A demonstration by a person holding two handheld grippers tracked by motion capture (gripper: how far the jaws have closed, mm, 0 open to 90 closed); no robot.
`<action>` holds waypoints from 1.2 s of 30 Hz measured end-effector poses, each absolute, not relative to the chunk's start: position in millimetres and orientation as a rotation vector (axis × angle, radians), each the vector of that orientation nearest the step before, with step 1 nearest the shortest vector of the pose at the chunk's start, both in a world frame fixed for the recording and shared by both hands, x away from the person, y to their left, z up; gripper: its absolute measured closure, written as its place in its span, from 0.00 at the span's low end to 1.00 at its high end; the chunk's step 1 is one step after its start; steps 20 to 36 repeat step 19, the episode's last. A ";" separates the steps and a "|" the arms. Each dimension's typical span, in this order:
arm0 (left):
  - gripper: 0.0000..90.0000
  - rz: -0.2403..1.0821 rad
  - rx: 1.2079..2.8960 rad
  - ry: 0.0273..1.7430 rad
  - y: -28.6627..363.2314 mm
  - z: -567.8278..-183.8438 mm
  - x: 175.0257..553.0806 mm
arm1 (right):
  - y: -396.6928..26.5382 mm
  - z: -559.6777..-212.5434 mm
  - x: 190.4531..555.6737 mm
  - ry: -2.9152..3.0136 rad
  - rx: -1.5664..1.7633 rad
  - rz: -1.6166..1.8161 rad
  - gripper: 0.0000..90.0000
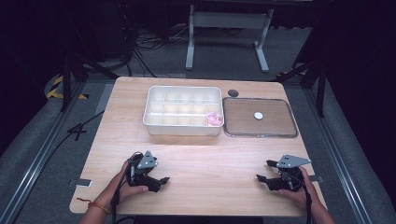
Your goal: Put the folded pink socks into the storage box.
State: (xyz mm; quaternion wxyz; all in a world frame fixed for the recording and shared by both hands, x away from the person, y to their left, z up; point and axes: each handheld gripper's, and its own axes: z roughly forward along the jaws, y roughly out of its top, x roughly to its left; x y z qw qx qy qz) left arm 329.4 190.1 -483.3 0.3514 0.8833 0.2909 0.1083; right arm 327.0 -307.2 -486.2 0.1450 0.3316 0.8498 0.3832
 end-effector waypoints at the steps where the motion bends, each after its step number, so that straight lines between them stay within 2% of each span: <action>1: 0.13 0.279 2.285 0.752 190.1 -483.3 329.4 | -307.2 -486.2 327.0 2.448 0.955 1.104 0.28; 36: 0.12 0.279 2.286 0.751 189.4 -483.5 330.3 | -307.2 -486.2 327.8 2.450 0.956 1.103 0.27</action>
